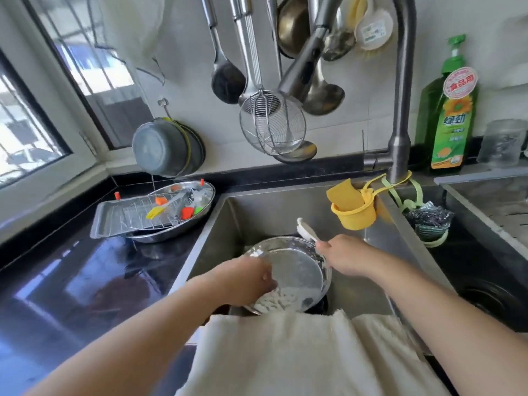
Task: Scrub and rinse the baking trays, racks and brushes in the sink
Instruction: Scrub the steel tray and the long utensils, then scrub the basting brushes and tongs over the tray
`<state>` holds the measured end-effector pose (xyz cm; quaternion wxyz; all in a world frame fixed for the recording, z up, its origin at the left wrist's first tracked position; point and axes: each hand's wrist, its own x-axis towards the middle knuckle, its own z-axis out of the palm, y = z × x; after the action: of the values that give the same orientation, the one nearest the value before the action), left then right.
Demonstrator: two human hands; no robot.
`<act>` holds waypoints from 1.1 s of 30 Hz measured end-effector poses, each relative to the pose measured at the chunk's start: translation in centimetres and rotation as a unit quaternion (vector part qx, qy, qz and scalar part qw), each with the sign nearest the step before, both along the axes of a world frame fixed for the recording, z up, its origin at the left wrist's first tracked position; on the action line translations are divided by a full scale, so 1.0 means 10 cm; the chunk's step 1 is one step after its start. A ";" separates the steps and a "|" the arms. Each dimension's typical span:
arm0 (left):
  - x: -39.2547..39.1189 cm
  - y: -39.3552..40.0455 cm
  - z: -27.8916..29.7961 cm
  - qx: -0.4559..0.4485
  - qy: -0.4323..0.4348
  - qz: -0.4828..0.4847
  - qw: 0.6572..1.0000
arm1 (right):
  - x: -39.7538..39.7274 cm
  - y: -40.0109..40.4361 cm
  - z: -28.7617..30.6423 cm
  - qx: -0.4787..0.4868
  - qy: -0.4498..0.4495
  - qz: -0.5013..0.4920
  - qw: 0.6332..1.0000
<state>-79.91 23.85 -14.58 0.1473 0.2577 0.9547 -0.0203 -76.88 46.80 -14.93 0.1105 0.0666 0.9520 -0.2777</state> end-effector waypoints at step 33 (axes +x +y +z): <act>-1.81 -1.35 0.57 0.032 0.205 0.292 0.934 | -0.51 -1.44 -0.20 -0.121 0.089 -0.045 0.988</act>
<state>-97.97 10.35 -8.85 -0.0604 -0.0373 0.9975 0.0015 -82.00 32.37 -16.98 0.0202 0.0710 0.9132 -0.4008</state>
